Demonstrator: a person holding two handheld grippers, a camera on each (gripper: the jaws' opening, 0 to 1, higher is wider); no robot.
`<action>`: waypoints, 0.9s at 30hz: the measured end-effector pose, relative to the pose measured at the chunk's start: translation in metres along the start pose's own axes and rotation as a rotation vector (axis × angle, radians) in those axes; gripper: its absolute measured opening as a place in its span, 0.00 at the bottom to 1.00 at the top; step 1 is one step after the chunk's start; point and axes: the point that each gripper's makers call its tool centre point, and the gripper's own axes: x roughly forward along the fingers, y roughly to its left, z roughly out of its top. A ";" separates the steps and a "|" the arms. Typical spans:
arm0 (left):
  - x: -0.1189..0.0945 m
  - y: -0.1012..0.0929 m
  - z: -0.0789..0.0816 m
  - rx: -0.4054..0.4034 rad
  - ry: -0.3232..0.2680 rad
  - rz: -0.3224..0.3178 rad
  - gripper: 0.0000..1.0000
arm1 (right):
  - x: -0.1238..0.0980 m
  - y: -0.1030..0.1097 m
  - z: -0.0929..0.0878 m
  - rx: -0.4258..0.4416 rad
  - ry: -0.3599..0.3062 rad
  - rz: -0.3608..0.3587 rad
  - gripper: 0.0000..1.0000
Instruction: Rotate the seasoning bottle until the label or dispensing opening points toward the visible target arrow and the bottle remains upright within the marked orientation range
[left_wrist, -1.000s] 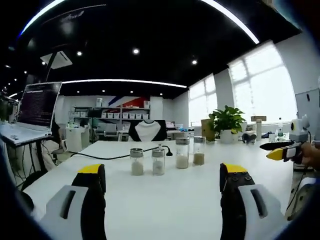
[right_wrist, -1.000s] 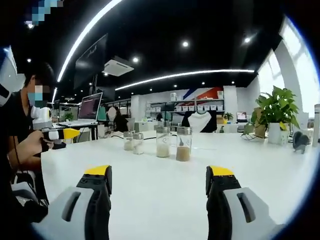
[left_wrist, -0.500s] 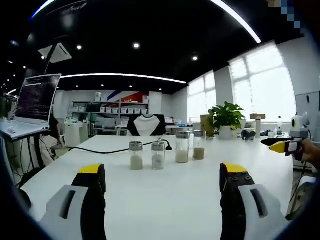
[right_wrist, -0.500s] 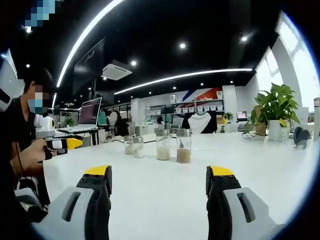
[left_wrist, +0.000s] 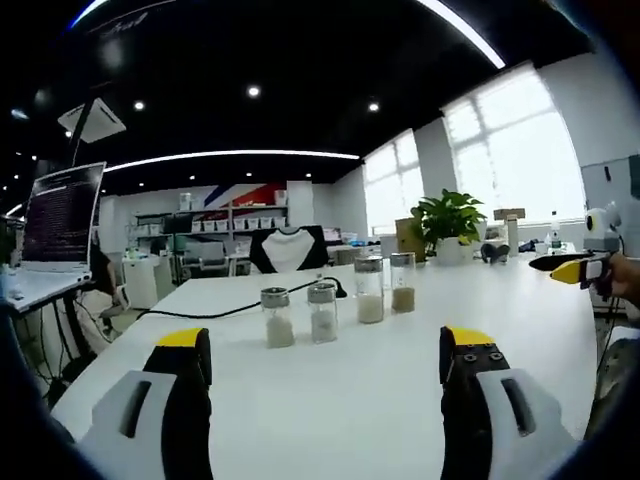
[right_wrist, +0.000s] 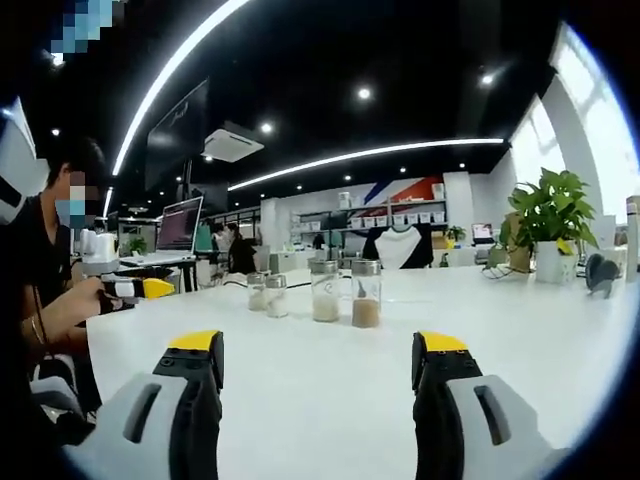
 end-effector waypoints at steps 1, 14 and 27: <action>0.001 0.003 0.001 -0.009 -0.005 0.000 1.00 | -0.001 0.000 0.000 0.001 0.000 -0.001 0.77; 0.034 0.022 -0.014 0.099 0.049 0.027 1.00 | -0.002 0.006 0.001 -0.014 0.009 0.008 0.77; 0.067 0.029 0.010 0.097 0.009 -0.059 1.00 | -0.004 0.008 0.005 -0.015 0.006 0.006 0.77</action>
